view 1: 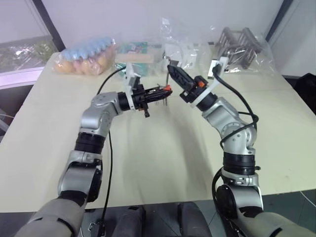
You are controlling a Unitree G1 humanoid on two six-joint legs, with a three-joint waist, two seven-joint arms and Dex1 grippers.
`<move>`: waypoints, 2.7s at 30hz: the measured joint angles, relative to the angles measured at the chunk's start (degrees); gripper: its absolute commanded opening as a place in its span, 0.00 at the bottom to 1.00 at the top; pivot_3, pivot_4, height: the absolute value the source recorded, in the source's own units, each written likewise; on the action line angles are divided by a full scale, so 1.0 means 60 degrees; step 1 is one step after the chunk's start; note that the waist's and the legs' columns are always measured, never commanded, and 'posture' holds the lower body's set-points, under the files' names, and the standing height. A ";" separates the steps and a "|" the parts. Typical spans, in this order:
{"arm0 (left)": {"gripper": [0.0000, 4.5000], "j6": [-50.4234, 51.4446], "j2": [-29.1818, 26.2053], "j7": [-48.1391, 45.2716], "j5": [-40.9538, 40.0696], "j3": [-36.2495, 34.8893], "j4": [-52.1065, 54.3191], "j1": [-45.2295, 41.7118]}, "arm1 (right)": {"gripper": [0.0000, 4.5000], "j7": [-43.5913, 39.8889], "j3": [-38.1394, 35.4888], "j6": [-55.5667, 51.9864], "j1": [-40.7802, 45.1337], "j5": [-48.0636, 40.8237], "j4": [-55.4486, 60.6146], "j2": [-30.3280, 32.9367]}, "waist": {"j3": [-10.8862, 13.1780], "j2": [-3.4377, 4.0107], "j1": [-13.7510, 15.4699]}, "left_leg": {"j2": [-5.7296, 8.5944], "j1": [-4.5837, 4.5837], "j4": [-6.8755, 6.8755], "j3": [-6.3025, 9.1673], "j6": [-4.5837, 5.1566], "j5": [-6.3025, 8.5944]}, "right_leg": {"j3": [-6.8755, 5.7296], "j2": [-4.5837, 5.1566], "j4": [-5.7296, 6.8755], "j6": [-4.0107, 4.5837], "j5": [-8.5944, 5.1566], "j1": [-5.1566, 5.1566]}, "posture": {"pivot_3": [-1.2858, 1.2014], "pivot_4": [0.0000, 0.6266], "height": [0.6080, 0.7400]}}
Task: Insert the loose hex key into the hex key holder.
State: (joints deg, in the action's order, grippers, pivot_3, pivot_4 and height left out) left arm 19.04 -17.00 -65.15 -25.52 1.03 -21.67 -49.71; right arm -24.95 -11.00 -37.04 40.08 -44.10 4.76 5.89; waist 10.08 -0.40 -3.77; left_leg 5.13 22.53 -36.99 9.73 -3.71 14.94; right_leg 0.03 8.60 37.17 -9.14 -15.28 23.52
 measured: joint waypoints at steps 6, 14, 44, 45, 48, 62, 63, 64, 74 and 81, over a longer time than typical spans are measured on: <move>0.00 -0.0086 -0.0073 -0.0142 0.0143 0.0082 0.0004 0.0026 | 0.01 0.0061 -0.0004 0.0001 -0.0001 -0.0003 0.0000 -0.0023 | 0.0000 0.0000 -0.0005 | 0.0000 0.0000 0.0001 0.0000 0.0000 0.0000 | 0.0000 0.0000 0.0000 0.0000 0.0000 0.0000 | 0.52 0.24 1.00; 0.00 -0.0168 -0.0076 -0.0154 0.0235 0.0086 0.0002 0.0107 | 0.01 0.0071 -0.0006 0.0001 -0.0004 -0.0029 0.0000 -0.0060 | 0.0000 0.0000 0.0000 | 0.0000 0.0000 0.0000 0.0000 0.0000 0.0000 | 0.0000 0.0000 0.0000 0.0000 0.0000 0.0000 | 0.52 0.24 1.00; 0.00 -0.0121 -0.0165 -0.0208 0.0392 0.0070 -0.0079 0.0056 | 0.01 -0.0009 0.0177 0.0284 -0.0518 -0.0195 0.0000 -0.0215 | 0.0000 0.0000 -0.0006 | 0.0000 0.0000 0.0000 0.0000 0.0000 0.0000 | 0.0000 0.0000 0.0000 0.0000 0.0000 0.0000 | 0.52 0.24 1.00; 0.00 -0.0084 -0.0169 -0.0207 0.0390 0.0069 -0.0052 0.0056 | 0.01 -0.0018 0.0177 0.0318 -0.0525 -0.0192 0.0000 -0.0208 | 0.0000 0.0000 -0.0005 | 0.0000 0.0000 0.0000 0.0001 0.0000 0.0000 | 0.0000 -0.0001 0.0000 0.0000 0.0000 0.0000 | 0.52 0.24 1.00; 0.00 0.0106 -0.0161 -0.0144 0.0280 0.0019 -0.0007 0.0056 | 0.01 -0.0114 0.0227 0.0419 -0.0528 -0.0174 0.0000 -0.0122 | 0.0000 0.0000 -0.0001 | 0.0000 0.0000 0.0000 0.0000 0.0000 0.0000 | 0.0000 0.0000 0.0000 0.0000 0.0000 0.0000 | 0.52 0.24 1.00; 0.00 0.0208 -0.0239 0.0255 0.0329 -0.0216 -0.0210 0.0029 | 0.01 -0.1273 0.0261 0.0338 -0.0822 -0.0210 0.0002 0.0856 | 0.0000 0.0000 0.0004 | 0.0000 0.0000 -0.0001 -0.0002 0.0000 0.0000 | 0.0000 -0.0001 -0.0001 0.0000 0.0000 -0.0002 | 0.52 0.24 1.00; 0.00 0.0060 -0.0288 0.0182 0.0451 -0.0090 -0.0229 0.0022 | 0.01 -0.1341 0.0278 0.0311 -0.0829 -0.0200 0.0002 0.0894 | 0.0000 0.0000 0.0004 | 0.0000 0.0000 -0.0001 -0.0001 0.0000 0.0000 | 0.0000 -0.0001 -0.0001 0.0000 0.0000 -0.0002 | 0.52 0.24 1.00; 0.00 -0.0104 -0.0318 0.0056 0.0604 0.0052 -0.0246 0.0000 | 0.01 -0.1397 0.0295 0.0282 -0.0830 -0.0193 -0.0002 0.0918 | 0.0000 0.0000 0.0005 | 0.0000 0.0000 -0.0001 -0.0002 0.0000 0.0000 | -0.0001 -0.0001 -0.0002 0.0000 0.0000 -0.0002 | 0.52 0.24 1.00; 0.00 -0.0822 -0.0336 -0.0492 0.1223 0.0512 -0.0398 -0.0047 | 0.01 -0.1553 0.0432 0.0271 -0.0825 -0.0091 -0.0172 0.0911 | 0.0000 0.0000 0.0030 | 0.0000 0.0000 -0.0002 -0.0002 0.0000 0.0000 | 0.0000 0.0000 -0.0003 0.0000 0.0000 -0.0003 | 0.52 0.24 1.00; 0.00 -0.0831 -0.0302 -0.0373 0.1223 0.0348 -0.0914 -0.0272 | 0.01 -0.1634 0.0493 0.0160 -0.0831 -0.0098 -0.0193 0.0965 | 0.0001 -0.0002 0.0045 | 0.0000 0.0000 -0.0004 -0.0002 0.0001 0.0001 | -0.0001 0.0000 -0.0003 0.0000 0.0000 -0.0003 | 0.52 0.24 1.00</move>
State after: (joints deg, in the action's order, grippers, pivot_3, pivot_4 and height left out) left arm 14.05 -18.81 -67.39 -18.18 3.12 -27.16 -51.34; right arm -34.75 -8.05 -36.08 35.09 -44.68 3.60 11.68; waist 10.08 -0.41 -3.50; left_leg 5.13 22.54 -37.02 9.72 -3.70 14.95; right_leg 0.03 8.60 37.15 -9.14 -15.28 23.51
